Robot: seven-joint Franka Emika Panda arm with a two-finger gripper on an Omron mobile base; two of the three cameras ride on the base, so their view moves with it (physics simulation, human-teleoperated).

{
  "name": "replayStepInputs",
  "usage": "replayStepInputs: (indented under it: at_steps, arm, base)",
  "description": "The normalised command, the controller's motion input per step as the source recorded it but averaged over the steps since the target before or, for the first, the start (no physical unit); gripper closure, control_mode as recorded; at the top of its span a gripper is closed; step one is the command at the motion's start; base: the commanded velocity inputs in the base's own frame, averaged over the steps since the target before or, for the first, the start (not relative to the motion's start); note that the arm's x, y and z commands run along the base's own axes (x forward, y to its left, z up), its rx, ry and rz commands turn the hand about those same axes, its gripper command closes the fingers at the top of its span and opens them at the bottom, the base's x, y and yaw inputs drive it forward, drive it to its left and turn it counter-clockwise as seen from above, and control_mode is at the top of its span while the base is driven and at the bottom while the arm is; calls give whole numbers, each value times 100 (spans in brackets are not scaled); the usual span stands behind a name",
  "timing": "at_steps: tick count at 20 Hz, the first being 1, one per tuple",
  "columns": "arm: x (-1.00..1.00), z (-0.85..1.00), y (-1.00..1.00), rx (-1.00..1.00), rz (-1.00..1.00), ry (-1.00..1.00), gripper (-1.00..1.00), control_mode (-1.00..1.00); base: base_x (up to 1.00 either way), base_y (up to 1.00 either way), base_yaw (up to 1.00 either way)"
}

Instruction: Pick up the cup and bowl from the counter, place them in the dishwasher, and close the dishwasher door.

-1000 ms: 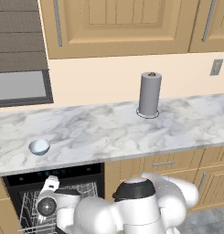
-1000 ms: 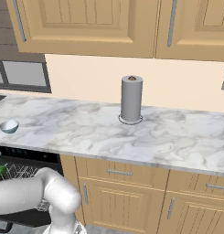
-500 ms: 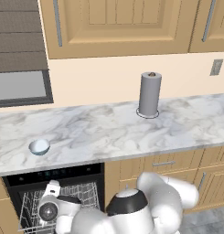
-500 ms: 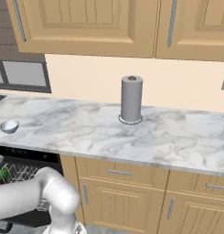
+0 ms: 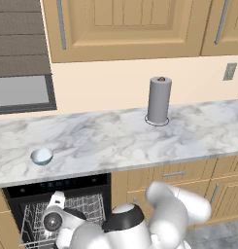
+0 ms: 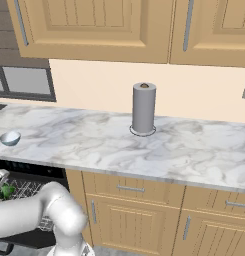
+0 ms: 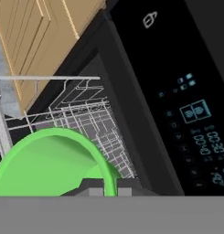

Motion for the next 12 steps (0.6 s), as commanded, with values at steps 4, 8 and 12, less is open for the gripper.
replayStepInputs:
  at_steps: [4,8,12]
  arm:
    - [33,-39,0,0,0,7,100,-100]
    - [18,-46,0,1,0,8,100,-100]
    - [16,-34,0,1,0,6,100,-100]
  base:
    - [0,0,0]
    - [0,0,0]
    - [0,0,0]
